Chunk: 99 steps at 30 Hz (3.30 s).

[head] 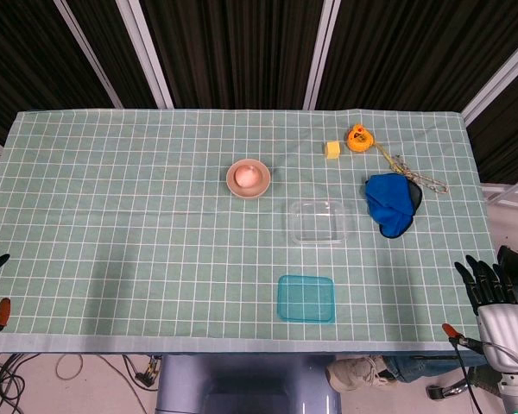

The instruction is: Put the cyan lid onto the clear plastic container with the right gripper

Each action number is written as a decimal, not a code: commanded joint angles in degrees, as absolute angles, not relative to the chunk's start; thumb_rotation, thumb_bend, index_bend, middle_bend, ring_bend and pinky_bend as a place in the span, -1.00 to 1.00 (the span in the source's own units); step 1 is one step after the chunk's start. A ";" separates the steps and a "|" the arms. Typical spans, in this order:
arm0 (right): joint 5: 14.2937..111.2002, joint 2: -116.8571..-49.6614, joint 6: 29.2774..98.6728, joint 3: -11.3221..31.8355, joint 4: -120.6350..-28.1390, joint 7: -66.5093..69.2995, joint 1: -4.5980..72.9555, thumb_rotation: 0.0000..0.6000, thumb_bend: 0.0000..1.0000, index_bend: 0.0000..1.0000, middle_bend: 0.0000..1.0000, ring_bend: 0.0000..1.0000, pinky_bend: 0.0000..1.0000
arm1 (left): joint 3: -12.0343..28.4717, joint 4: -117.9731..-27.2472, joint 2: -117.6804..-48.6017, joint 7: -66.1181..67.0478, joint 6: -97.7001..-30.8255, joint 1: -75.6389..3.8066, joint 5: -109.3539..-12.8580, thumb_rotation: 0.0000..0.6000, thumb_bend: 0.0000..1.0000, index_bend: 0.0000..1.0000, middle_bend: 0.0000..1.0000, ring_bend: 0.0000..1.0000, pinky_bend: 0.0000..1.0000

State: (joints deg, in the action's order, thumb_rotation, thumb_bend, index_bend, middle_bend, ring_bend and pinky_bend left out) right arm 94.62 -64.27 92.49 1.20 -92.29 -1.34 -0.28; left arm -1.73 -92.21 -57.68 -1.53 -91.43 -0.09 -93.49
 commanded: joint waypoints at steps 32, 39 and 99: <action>89.84 -53.57 77.63 -0.97 -104.69 1.23 4.82 1.00 -0.70 -1.00 -1.00 -1.00 -1.00 | -1.70 -93.83 -57.29 -1.23 -90.78 0.25 -92.34 1.00 0.04 -0.82 -1.00 -1.00 -1.00; 80.55 -47.72 65.05 0.42 -116.23 -7.11 11.38 1.00 -0.70 -1.00 -1.00 -1.00 -1.00 | -1.69 -94.26 -57.23 -1.05 -90.43 0.20 -92.11 1.00 0.04 -0.82 -1.00 -1.00 -1.00; 37.77 -95.17 76.34 5.45 -111.50 -51.36 33.67 1.00 -0.70 -1.00 -0.76 -1.00 -1.00 | -1.46 -95.85 -56.76 -0.63 -88.36 0.05 -90.07 1.00 0.04 -0.83 -1.00 -1.00 -1.00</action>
